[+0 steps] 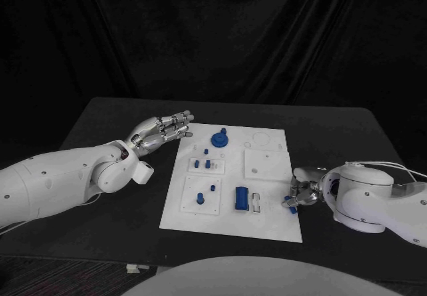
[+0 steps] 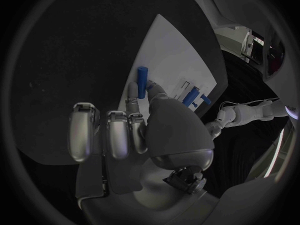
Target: Assemble the parts on the task board
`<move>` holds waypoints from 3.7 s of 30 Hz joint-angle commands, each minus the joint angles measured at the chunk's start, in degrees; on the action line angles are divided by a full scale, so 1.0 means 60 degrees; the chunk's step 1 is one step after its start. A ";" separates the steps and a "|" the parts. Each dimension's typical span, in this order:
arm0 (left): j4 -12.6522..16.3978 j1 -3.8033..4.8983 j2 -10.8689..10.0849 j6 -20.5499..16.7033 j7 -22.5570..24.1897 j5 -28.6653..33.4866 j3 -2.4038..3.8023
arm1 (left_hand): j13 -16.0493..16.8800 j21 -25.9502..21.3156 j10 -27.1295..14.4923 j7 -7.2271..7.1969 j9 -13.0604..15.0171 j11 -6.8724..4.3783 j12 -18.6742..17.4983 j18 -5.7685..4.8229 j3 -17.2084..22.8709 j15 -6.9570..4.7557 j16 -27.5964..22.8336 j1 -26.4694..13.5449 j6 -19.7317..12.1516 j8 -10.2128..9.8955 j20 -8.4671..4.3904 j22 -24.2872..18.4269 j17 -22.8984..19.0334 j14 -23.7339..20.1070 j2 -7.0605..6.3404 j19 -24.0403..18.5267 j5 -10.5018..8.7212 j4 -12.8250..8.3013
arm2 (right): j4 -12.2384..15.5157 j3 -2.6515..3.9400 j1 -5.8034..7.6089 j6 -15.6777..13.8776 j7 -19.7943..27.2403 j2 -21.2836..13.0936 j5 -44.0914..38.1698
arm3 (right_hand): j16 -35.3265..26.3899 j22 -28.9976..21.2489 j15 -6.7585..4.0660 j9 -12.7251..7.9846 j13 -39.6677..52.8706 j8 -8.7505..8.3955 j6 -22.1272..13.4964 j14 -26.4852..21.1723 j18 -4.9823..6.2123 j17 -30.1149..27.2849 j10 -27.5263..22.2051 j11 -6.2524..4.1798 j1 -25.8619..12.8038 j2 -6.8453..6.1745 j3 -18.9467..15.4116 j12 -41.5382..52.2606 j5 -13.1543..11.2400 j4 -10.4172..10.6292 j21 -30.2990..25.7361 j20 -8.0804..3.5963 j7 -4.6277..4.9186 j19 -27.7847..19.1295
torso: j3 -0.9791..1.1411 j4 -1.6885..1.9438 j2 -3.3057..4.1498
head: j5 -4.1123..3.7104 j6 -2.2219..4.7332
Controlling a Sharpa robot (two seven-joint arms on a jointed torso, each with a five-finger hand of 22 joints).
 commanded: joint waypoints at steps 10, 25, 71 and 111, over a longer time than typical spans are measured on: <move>-0.0007 -0.0031 0.0014 0.0138 0.0104 0.0066 0.0010 | 0.0008 0.0028 0.0004 0.0018 0.0011 0.0094 0.0038 -0.0068 0.0048 0.0009 0.0044 0.0066 0.0077 0.0035 0.0005 -0.0027 0.0009 0.0022 0.0058 0.0065 0.0071 -0.0012 | -0.0047 -0.0112 -0.0227 -0.0463 0.0276 0.0110 -0.0124 | -0.0043 0.1994 0.0075 -0.0389 0.2515 -0.0139 -0.0070 0.0822 -0.0056 0.1485 0.1009 0.0170 0.0548 -0.0019 0.1571 0.0025 0.0702 -0.1257 -0.0081 0.0040 0.0180 0.0241 | 0.0005 0.0009 0.0011 | 0.0025 -0.0001; -0.0035 -0.0050 0.0042 0.0146 0.0085 0.0066 0.0010 | 0.0008 0.0023 0.0004 0.0032 0.0014 0.0108 0.0045 -0.0071 0.0103 0.0004 0.0036 0.0077 0.0114 0.0040 0.0004 -0.0054 0.0005 0.0006 0.0080 0.0064 0.0094 -0.0052 | 0.0193 -0.0099 -0.0007 -0.1955 0.0882 -0.0050 0.3250 | -0.0034 0.2057 0.0165 -0.1496 0.2515 -0.1080 0.0202 0.0824 -0.0099 0.1469 0.1009 0.0290 -0.0568 -0.0412 0.3053 0.0025 0.0595 -0.1520 0.0128 0.0143 0.0305 0.0337 | 0.0010 -0.0002 0.0006 | 0.0073 -0.0001; -0.0047 -0.0053 0.0150 0.0240 0.0001 0.0065 0.0011 | 0.0011 0.0019 0.0020 0.0054 0.0020 0.0136 0.0070 -0.0073 0.0165 -0.0012 0.0037 0.0081 0.0169 0.0054 0.0002 -0.0078 0.0005 0.0004 0.0091 0.0069 0.0112 -0.0100 | -0.0586 -0.0111 0.0068 -0.2957 0.0557 0.1013 0.7903 | 0.0003 0.1703 0.0189 -0.1967 0.2515 -0.1345 0.0407 0.0830 0.0148 0.1509 0.1009 0.0240 -0.1710 -0.0324 0.2619 0.0025 -0.0437 -0.0976 -0.1025 0.0175 0.0244 -0.0193 | -0.0014 0.0017 0.0017 | 0.0045 -0.0001; -0.0135 -0.0072 0.0170 0.0354 -0.0064 0.0065 0.0011 | 0.0008 0.0011 0.0015 0.0079 0.0035 0.0163 0.0066 -0.0078 0.0248 -0.0008 0.0037 0.0083 0.0301 0.0081 0.0003 -0.0111 0.0004 -0.0002 0.0121 0.0066 0.0121 -0.0150 | -0.0693 -0.0111 -0.0010 -0.2459 0.0825 0.1058 0.7572 | 0.0006 0.1616 0.0407 -0.2250 0.2515 -0.1167 -0.0322 0.0816 0.0225 0.1496 0.1009 0.0347 -0.2609 -0.0577 0.0110 0.0025 -0.3300 0.0662 -0.1485 0.0377 0.0405 -0.0328 | -0.0003 0.0001 0.0000 | 0.0083 -0.0001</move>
